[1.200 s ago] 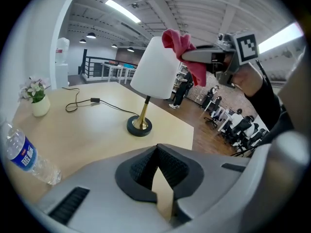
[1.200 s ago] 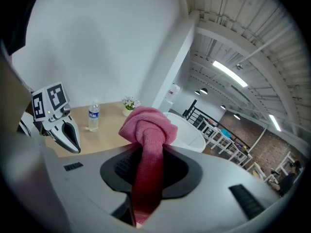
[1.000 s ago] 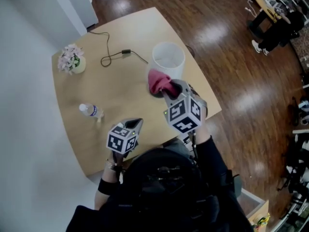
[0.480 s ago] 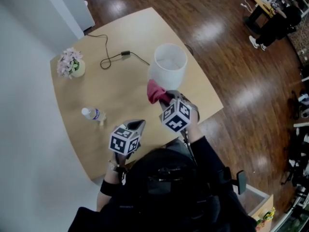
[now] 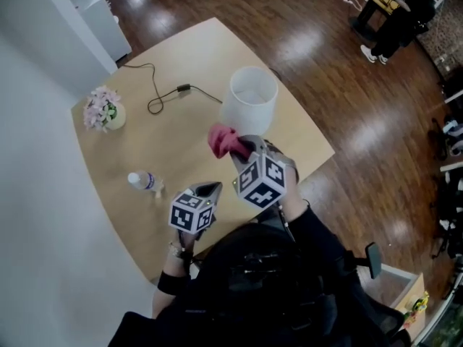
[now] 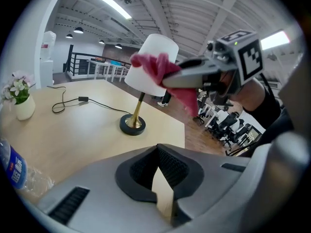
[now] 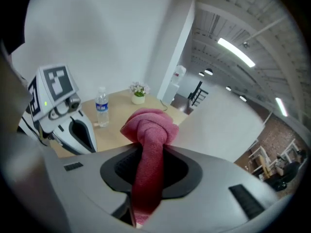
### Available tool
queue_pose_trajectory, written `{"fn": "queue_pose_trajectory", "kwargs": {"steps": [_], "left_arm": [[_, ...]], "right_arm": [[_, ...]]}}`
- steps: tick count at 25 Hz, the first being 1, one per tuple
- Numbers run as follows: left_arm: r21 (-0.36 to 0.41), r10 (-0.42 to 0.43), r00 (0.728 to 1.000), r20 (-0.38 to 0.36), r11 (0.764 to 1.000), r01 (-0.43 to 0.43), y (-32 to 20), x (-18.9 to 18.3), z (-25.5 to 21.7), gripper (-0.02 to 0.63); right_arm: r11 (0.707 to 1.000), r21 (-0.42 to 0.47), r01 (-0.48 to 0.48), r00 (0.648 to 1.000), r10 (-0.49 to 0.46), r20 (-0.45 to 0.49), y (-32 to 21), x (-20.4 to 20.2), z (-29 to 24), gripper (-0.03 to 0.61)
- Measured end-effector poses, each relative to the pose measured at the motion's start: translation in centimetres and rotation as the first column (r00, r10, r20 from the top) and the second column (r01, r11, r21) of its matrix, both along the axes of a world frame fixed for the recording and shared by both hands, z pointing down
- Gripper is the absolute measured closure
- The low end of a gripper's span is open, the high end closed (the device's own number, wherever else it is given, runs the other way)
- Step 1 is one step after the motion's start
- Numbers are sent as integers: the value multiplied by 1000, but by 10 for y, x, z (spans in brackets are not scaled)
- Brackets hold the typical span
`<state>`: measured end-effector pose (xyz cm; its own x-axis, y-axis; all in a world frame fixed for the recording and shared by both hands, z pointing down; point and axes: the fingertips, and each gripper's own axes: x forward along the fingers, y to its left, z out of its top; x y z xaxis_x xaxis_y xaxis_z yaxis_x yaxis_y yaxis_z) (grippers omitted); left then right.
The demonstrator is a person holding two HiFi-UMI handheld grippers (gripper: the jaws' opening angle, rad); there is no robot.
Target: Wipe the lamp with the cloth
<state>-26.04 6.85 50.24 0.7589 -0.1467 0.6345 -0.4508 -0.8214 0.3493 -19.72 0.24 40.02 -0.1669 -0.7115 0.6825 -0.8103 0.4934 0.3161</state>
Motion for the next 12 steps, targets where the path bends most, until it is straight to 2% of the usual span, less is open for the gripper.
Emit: {"fn": "queue_pose_trajectory", "kwargs": {"steps": [3, 5, 8, 12], "left_arm": [[8, 13, 1000, -17, 1000, -13, -6, 2, -3, 618], [17, 18, 999, -30, 1000, -17, -11, 4, -8, 618], [27, 17, 999, -51, 1000, -16, -19, 7, -15, 618], [30, 22, 998, -60, 999, -20, -27, 7, -19, 618]], "right_arm": [[992, 119, -39, 996, 48, -74, -14, 6, -55, 474], [985, 159, -64, 987, 87, -138, -26, 15, -79, 474], [981, 168, -96, 973, 127, -191, -41, 25, -93, 474], [980, 150, -129, 972, 155, -175, -50, 25, -84, 474]]}}
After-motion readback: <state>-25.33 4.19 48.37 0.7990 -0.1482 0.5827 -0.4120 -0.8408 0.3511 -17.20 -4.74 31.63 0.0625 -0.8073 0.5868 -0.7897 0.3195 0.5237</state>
